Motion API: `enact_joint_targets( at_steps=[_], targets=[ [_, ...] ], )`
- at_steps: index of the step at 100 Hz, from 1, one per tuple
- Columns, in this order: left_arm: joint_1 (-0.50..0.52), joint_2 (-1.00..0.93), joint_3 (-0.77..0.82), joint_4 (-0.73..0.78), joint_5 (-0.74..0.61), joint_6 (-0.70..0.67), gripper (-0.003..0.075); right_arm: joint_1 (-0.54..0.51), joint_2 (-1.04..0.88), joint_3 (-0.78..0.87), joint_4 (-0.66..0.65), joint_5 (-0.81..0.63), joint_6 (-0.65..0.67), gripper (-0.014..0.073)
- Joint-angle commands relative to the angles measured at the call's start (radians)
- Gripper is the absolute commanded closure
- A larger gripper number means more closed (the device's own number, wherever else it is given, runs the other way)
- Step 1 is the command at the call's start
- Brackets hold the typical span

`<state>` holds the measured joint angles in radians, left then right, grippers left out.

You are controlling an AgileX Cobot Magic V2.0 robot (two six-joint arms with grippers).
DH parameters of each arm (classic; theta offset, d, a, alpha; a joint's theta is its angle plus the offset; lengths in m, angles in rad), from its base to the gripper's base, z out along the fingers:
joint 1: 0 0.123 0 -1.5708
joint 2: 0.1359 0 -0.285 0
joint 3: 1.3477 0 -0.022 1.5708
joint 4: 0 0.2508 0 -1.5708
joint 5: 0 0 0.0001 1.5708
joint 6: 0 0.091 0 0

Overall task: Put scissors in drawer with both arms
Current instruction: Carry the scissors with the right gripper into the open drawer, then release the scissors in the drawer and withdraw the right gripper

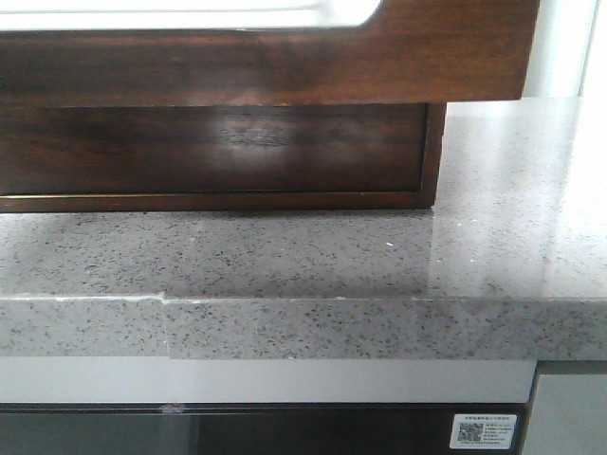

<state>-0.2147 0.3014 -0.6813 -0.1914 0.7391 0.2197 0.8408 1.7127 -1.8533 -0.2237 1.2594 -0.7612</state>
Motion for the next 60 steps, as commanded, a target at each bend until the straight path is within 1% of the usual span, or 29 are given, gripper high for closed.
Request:
enact_joint_targets(
  at_steps=[1,25,34,41,49,56,60],
  targets=[
    [-0.010,0.019,-0.024,-0.010,-0.073,-0.007,0.0354,0.001,-0.052,-0.038,-0.039,-0.012,0.015,0.0340],
    [-0.010,0.019,-0.024,-0.010,-0.073,-0.007,0.0354,0.001,-0.157,-0.126,-0.039,0.045,0.143,0.0341],
    [-0.010,0.019,-0.024,-0.010,-0.073,-0.007,0.0354,-0.021,-0.227,-0.126,-0.039,0.050,0.239,0.0341],
    [-0.010,0.019,-0.024,-0.010,-0.073,-0.007,0.0354,-0.062,-0.282,-0.116,-0.039,0.050,0.348,0.0341],
    [-0.010,0.019,-0.024,-0.010,-0.073,-0.007,0.0354,-0.145,-0.351,-0.083,-0.035,0.050,0.536,0.0341],
    [-0.010,0.019,-0.024,-0.010,-0.073,-0.007,0.0354,-0.229,-0.416,-0.015,-0.032,0.032,0.659,0.0341],
    [-0.010,0.019,-0.024,-0.010,-0.073,-0.007,0.0354,-0.272,-0.453,0.043,-0.031,0.010,0.691,0.0341]
  ],
)
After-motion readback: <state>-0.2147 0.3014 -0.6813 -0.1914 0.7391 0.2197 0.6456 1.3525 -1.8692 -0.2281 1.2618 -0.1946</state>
